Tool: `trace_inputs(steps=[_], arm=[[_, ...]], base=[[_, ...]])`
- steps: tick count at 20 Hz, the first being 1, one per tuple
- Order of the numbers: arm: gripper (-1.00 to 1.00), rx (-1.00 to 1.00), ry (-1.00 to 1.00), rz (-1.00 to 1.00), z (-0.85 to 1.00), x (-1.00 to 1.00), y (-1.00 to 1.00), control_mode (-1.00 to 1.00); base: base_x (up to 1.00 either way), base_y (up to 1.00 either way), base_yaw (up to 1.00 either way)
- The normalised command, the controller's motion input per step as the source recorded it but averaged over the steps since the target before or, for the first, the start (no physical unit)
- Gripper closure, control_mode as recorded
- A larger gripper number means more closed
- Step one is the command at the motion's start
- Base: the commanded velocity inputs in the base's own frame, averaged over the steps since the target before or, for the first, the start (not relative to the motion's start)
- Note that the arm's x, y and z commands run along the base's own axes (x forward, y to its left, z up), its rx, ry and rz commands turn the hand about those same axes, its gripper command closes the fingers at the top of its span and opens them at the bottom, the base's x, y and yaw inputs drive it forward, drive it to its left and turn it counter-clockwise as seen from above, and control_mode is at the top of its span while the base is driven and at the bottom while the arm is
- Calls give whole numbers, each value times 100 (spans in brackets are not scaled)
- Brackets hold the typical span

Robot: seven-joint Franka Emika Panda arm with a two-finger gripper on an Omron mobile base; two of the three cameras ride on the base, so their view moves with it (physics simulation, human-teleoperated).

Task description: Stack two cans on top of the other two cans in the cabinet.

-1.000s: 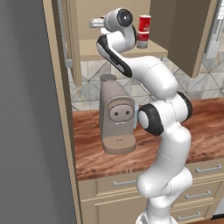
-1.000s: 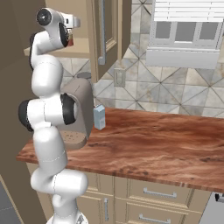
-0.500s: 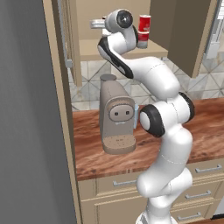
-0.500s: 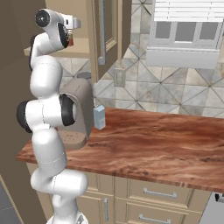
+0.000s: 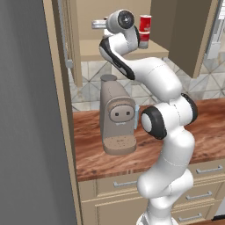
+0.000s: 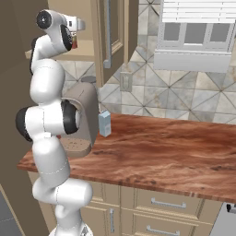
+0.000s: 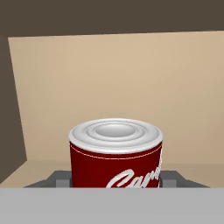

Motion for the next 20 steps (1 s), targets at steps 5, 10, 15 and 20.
trace_inputs(steps=[5, 10, 15, 20], arm=[[100, 0, 0, -1, -1, 0, 0, -100], [100, 0, 0, 0, -13, 0, 0, -100], [100, 0, 0, 0, -15, 0, 0, -100], [100, 0, 0, 0, 0, 0, 0, -100]], base=[[0, 0, 0], [0, 0, 0], [0, 0, 0], [0, 0, 0]])
